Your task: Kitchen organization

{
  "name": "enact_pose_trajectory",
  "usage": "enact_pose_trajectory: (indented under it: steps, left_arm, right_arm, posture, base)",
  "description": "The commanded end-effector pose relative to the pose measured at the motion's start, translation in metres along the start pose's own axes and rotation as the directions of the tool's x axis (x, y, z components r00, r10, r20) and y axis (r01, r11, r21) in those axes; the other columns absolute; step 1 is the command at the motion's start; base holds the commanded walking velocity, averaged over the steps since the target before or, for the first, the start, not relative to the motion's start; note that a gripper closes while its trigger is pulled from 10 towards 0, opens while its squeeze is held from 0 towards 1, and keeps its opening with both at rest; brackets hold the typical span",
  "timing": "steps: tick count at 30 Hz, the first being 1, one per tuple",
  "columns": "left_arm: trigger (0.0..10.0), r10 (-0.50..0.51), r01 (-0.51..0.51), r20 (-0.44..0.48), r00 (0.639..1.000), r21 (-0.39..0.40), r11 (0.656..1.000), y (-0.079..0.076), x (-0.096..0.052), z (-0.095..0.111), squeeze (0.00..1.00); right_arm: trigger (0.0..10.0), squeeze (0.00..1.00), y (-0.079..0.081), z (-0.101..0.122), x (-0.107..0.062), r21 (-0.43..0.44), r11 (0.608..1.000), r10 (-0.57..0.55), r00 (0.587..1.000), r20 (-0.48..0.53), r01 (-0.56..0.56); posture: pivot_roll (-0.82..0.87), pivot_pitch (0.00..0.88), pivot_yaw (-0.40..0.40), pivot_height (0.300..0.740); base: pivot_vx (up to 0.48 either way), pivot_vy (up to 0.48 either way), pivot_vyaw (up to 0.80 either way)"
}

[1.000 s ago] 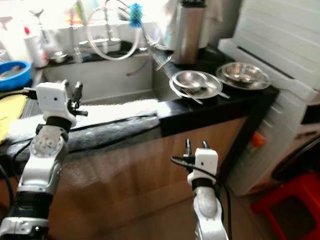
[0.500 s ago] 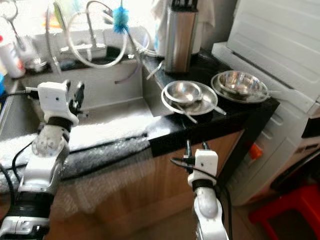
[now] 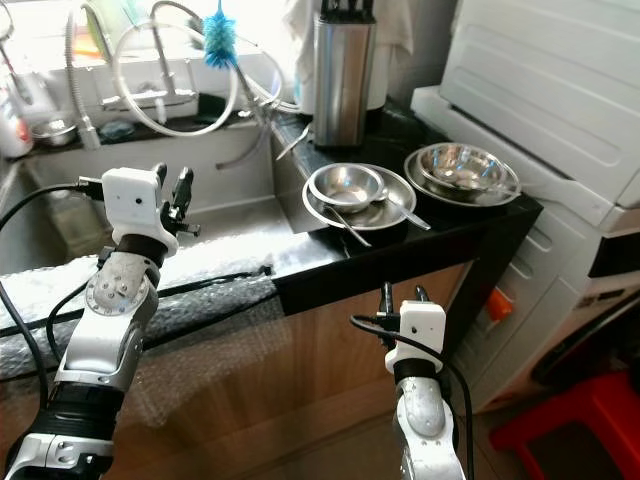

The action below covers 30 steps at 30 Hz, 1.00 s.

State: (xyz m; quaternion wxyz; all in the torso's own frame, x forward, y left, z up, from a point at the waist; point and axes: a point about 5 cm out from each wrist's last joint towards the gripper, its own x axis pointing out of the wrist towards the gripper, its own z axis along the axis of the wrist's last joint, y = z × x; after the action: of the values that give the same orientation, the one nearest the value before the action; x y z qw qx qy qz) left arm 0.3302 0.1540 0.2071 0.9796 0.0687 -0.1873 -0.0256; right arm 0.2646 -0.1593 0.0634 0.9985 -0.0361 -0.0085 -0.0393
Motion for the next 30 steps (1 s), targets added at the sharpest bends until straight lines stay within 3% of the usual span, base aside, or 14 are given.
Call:
enact_pose_trajectory:
  steps: [1,15,16,17,22,23,24,30]
  left_arm:
    - [10.0,-0.011,0.011,0.001,1.000,0.005,1.000,0.000,0.000,0.001,0.00]
    - [10.0,-0.031,0.031,0.003,1.000,0.002,1.000,-0.004,-0.001,0.000,0.00]
    - [10.0,-0.032,0.032,0.003,0.999,0.000,0.999,-0.004,-0.001,0.001,0.00]
    - [10.0,-0.034,0.034,0.003,0.999,-0.001,0.999,-0.005,-0.001,0.001,0.00]
    - [10.0,-0.037,0.037,0.003,0.999,-0.004,0.999,-0.007,0.000,0.000,0.00]
    - [10.0,-0.038,0.038,0.004,0.999,-0.005,0.999,-0.007,0.000,0.001,0.00]
    - [10.0,-0.039,0.039,0.004,0.999,-0.004,0.999,-0.007,0.000,0.001,0.00]
    - [10.0,-0.032,0.032,0.002,0.999,-0.003,0.999,-0.006,0.001,0.000,0.00]
  right_arm:
    - [10.0,0.00,-0.001,0.004,0.000,0.002,1.000,-0.006,1.000,0.013,0.006]
    - [10.0,0.00,-0.002,0.014,-0.004,-0.014,0.999,0.051,0.997,0.055,-0.050]
    - [10.0,0.73,-0.002,0.018,-0.002,-0.015,0.998,0.066,0.996,0.068,-0.065]
    - [10.0,1.00,-0.001,0.028,0.001,-0.014,0.994,0.106,0.989,0.101,-0.105]
    - [10.0,1.00,-0.001,0.039,0.007,-0.017,0.992,0.130,0.982,0.135,-0.129]
    - [10.0,0.59,-0.002,0.042,0.010,-0.017,0.992,0.124,0.982,0.141,-0.123]
    - [10.0,0.00,-0.003,0.046,0.012,-0.017,0.993,0.120,0.981,0.150,-0.119]
    - [10.0,0.00,-0.004,0.056,0.018,-0.014,0.992,0.123,0.976,0.177,-0.122]
  posture:
    - [-0.09,0.014,-0.025,0.740]
    - [-0.10,0.000,-0.018,0.740]
    - [-0.10,0.000,-0.018,0.740]
    - [-0.10,0.000,-0.017,0.740]
    - [-0.10,0.000,-0.016,0.740]
    - [-0.10,0.000,-0.016,0.740]
    - [-0.10,0.000,-0.017,0.740]
    - [-0.09,0.000,-0.022,0.740]
  base:
    - [0.000,0.000,0.00]
    - [0.000,0.000,0.00]
    - [0.000,0.000,0.00]
    - [0.000,0.000,0.00]
    - [0.000,0.000,0.00]
    - [0.000,0.000,0.00]
    - [0.000,0.000,0.00]
    - [0.000,0.000,0.00]
